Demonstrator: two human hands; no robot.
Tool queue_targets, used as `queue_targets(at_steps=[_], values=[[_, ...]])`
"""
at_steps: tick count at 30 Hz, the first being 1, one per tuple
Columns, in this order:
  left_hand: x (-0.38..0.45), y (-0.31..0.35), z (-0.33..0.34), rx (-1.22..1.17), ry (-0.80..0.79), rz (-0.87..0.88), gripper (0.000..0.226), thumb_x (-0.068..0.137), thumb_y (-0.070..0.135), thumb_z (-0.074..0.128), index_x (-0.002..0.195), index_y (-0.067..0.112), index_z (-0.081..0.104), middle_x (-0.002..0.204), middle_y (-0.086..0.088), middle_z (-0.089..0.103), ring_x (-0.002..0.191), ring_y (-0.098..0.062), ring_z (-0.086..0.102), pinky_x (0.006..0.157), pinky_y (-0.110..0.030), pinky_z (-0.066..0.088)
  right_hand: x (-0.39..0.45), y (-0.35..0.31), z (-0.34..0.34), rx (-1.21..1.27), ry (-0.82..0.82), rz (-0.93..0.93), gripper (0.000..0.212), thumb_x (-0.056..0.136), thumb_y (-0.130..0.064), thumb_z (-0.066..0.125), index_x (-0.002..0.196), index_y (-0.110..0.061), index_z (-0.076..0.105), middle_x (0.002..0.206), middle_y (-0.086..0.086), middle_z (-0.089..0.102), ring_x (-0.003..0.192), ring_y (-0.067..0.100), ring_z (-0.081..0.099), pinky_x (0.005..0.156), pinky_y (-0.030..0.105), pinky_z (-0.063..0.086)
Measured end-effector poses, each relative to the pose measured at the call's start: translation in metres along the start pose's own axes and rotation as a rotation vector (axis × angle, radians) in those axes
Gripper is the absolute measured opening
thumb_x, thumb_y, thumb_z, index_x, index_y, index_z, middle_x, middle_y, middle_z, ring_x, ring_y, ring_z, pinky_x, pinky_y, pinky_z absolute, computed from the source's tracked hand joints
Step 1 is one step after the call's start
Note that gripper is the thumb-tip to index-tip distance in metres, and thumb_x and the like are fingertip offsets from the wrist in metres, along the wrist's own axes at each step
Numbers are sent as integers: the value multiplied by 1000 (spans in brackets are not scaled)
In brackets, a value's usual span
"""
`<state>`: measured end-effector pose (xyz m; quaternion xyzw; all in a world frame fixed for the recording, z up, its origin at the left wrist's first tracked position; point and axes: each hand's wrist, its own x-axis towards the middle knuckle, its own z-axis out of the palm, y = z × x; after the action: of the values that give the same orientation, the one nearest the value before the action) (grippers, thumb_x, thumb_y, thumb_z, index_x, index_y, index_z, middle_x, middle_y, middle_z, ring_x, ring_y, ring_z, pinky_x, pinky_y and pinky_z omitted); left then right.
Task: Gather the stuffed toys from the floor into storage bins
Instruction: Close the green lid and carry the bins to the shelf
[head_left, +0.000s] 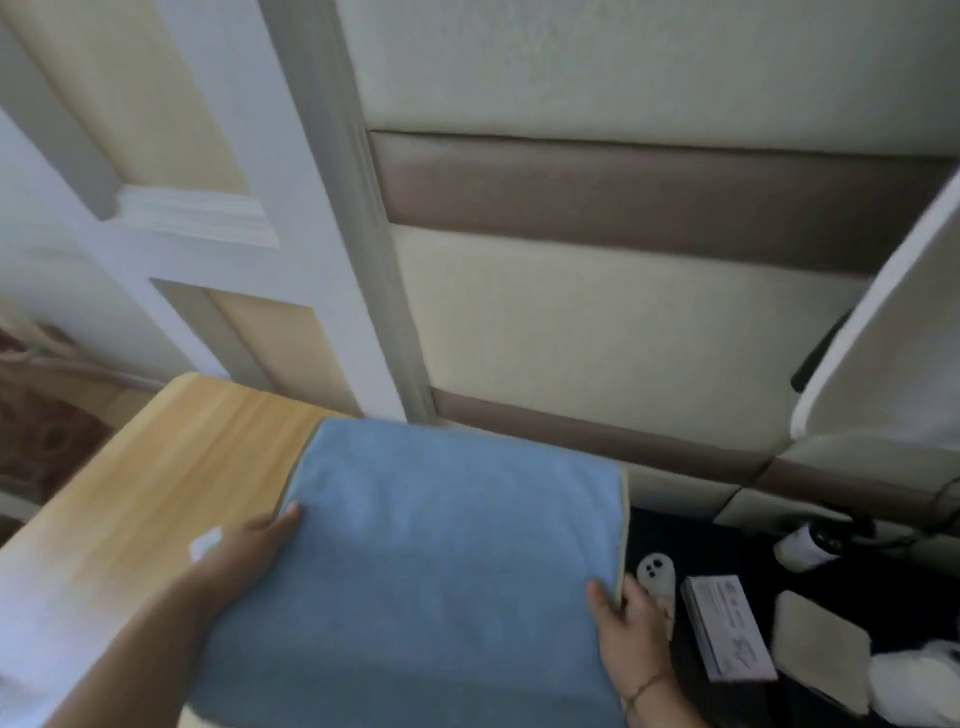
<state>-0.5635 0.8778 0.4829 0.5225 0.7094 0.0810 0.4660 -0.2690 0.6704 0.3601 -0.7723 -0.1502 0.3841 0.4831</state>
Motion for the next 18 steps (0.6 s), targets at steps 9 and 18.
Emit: queue_targets(at_steps=[9,18], values=[[160,-29,28,-223,-194,-52,51,93,44,51,100,-4,67,87,-26,73,70,-39,72,62,-49,60,113,45,78,28,-8,57,6,98,-20,61,95,-19,67,92,4,76,80,23,71,71,36,59],[249,-49,129,-221,-403,-41,29,98,28,49,110,6,63,100,-18,73,82,-31,73,68,-39,60,169,92,61,-210,96,175,40,88,-57,63,103,-20,63,105,7,74,88,19,70,78,36,57]])
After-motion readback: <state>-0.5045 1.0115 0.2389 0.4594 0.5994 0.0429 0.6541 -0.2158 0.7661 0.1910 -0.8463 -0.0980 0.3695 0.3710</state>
